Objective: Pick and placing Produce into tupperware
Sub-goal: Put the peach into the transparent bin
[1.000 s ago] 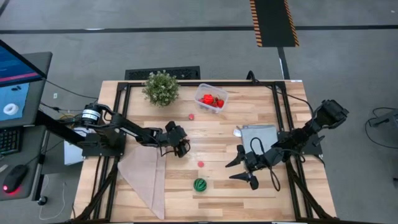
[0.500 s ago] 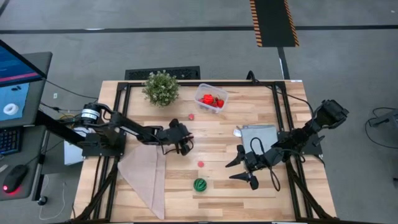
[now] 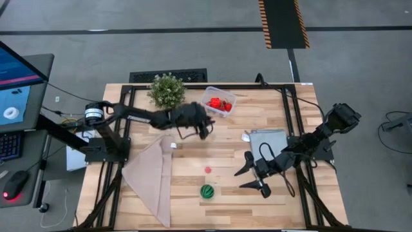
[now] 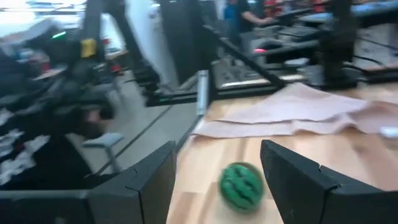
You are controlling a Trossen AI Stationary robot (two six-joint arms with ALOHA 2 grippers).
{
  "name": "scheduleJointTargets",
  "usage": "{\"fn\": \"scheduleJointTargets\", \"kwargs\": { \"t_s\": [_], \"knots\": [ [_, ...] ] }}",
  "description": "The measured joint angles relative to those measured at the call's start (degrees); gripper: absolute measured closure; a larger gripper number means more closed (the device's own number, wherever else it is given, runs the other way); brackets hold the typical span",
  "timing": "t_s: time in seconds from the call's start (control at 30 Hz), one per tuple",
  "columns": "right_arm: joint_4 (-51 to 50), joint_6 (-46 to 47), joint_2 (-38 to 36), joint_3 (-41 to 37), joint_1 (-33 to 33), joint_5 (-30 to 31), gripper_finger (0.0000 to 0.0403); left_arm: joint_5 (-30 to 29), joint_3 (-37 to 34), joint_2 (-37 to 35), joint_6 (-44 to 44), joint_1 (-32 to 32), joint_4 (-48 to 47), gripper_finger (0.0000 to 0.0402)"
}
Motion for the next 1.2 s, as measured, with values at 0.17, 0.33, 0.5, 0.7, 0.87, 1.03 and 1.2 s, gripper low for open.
{"fn": "scheduleJointTargets", "kwargs": {
  "t_s": [0.17,0.33,0.5,0.7,0.87,1.03,1.2],
  "knots": [
    [3.4,-4.1,0.0,0.0,-2.3,-8.5,0.0147,8.9,5.6,0.0,0.1,6.1,-2.5,0.0335],
    [2.8,-3.6,0.0,0.0,-8.7,-13.8,0.0147,10.4,10.4,0.0,-0.1,10.9,-5.6,0.0336],
    [1.4,-2.2,0.0,-0.1,-11.0,-14.5,0.0147,14.0,13.6,2.1,-0.4,14.6,-7.5,0.0334],
    [2.3,-3.5,0.0,-0.1,-10.5,-14.6,0.0147,13.1,17.0,7.4,-0.4,16.7,-7.0,0.0316],
    [2.2,-3.5,0.0,-0.1,-10.5,-14.7,0.0147,12.8,18.3,9.4,-0.5,17.1,-7.0,0.0267],
    [1.8,-3.5,0.0,-0.1,-10.5,-14.7,0.0147,10.4,18.3,7.3,-1.1,16.8,-12.0,0.0221],
    [0.6,-2.0,0.0,-0.1,-10.3,-14.7,0.0147,8.6,18.0,3.1,-1.5,16.4,-19.2,0.0220]
  ]
}}
